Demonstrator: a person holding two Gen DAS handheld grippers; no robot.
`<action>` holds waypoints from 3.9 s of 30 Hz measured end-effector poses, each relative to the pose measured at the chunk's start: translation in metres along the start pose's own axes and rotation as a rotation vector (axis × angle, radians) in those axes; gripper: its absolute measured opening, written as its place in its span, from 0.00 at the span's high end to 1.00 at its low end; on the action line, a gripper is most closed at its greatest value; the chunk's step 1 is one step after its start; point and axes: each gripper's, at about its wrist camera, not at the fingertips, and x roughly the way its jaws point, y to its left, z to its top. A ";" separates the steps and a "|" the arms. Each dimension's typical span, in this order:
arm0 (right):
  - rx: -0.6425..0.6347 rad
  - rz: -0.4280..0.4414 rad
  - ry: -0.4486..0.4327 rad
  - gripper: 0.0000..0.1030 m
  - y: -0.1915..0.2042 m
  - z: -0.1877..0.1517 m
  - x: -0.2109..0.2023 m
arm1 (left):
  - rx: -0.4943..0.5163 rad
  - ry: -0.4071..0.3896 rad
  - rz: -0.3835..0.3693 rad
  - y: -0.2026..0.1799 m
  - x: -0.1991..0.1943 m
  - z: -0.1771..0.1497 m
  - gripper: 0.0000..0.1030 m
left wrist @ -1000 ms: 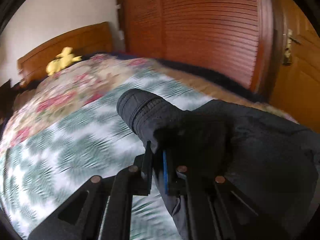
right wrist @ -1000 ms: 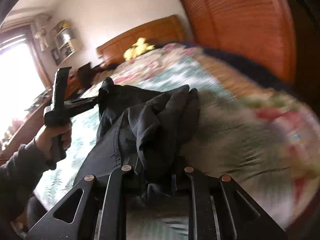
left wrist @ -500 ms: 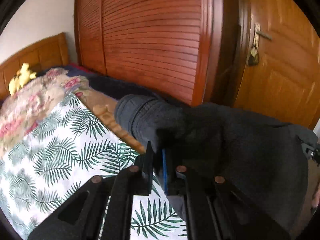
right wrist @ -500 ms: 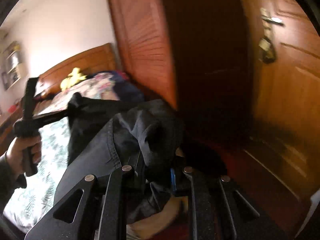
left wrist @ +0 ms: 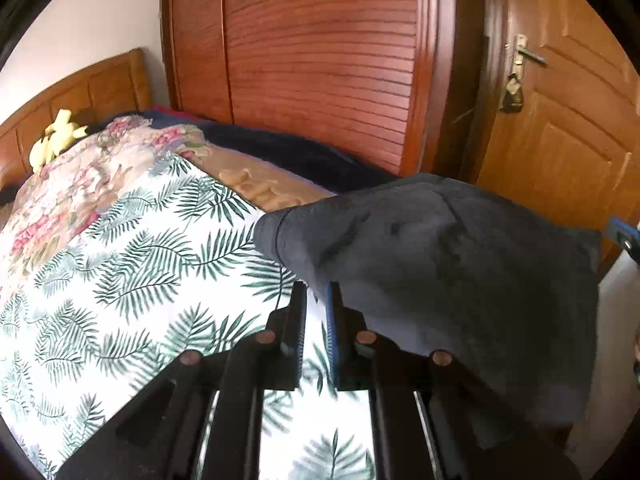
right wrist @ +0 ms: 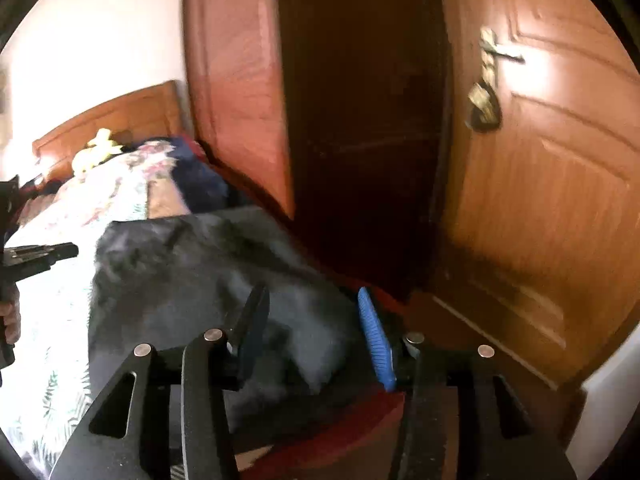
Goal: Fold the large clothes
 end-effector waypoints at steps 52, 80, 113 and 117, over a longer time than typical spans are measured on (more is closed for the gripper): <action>-0.287 0.489 0.043 0.22 0.371 -0.096 -0.116 | -0.274 -0.077 0.378 0.133 -0.328 -0.273 0.76; -0.325 0.709 -0.112 0.22 0.473 -0.117 -0.248 | -0.406 -0.285 0.641 0.153 -0.486 -0.331 0.76; -0.276 0.690 -0.204 0.22 0.452 -0.108 -0.270 | -0.376 -0.336 0.664 0.137 -0.508 -0.334 0.75; -0.277 0.690 -0.203 0.22 0.452 -0.108 -0.271 | -0.377 -0.338 0.664 0.137 -0.508 -0.334 0.75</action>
